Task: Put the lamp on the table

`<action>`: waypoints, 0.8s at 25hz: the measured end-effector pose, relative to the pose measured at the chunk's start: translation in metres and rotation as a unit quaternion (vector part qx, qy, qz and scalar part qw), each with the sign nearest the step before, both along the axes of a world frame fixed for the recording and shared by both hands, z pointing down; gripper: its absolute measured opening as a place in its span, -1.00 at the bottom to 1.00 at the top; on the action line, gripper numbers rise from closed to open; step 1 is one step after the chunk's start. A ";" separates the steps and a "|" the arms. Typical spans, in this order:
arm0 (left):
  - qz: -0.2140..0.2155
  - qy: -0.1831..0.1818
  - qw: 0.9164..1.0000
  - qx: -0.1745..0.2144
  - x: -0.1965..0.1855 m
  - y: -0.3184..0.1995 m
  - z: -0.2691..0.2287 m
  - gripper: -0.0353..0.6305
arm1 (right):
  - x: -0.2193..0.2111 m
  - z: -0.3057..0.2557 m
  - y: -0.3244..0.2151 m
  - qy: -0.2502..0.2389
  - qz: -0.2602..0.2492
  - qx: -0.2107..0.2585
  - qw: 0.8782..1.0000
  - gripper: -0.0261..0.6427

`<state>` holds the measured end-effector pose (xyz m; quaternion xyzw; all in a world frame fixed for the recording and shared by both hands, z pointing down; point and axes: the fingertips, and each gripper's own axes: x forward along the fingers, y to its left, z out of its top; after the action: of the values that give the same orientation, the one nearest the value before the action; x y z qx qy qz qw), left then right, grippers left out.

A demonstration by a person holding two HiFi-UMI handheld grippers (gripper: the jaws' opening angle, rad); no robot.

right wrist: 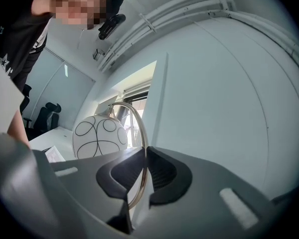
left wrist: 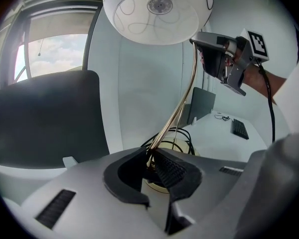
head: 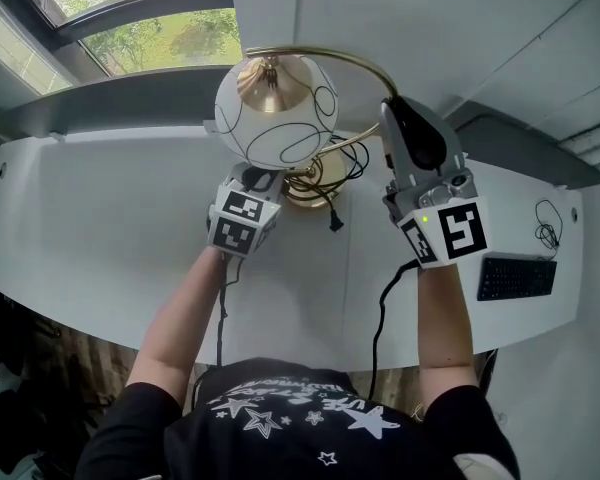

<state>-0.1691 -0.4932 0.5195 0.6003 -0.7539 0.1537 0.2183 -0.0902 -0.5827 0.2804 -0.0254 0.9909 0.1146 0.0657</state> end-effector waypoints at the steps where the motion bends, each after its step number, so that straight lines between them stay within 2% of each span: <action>1: 0.001 0.002 1.000 -0.001 -0.002 -0.003 0.003 -0.74 | -0.003 0.003 -0.004 0.002 0.002 -0.002 1.000 -0.82; 10: 0.008 0.010 1.000 -0.007 -0.020 -0.027 0.024 -0.73 | -0.018 0.025 -0.027 0.012 0.006 -0.012 1.000 -0.82; 20: 0.022 0.017 0.999 -0.020 -0.012 -0.041 0.040 -0.73 | -0.017 0.040 -0.042 0.020 0.013 -0.006 1.000 -0.82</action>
<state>-0.1811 -0.5338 0.5600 0.6143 -0.7338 0.1635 0.2396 -0.1067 -0.6251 0.3206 -0.0364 0.9923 0.1104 0.0439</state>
